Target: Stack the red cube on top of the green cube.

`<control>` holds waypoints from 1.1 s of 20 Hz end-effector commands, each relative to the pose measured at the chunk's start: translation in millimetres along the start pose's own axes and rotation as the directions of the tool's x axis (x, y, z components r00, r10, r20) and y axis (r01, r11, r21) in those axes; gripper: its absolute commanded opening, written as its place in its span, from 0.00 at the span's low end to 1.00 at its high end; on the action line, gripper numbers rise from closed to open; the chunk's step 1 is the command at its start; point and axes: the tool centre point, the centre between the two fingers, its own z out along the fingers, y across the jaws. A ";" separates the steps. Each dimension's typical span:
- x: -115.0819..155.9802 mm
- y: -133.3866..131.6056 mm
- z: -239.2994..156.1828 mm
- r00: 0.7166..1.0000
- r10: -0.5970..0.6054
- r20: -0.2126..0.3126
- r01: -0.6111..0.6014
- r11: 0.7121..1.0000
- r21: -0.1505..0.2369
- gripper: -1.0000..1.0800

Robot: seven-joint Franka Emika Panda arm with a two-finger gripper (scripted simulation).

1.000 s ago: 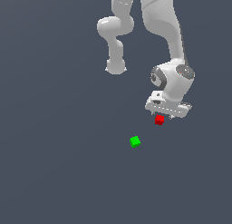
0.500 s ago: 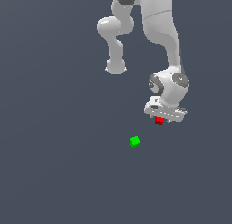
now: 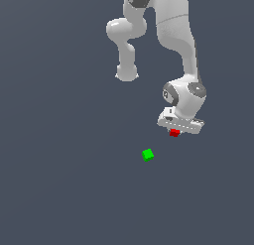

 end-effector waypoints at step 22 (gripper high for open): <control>-0.8 1.3 -77.7 1.000 0.001 0.000 -0.001 1.000 0.000 0.00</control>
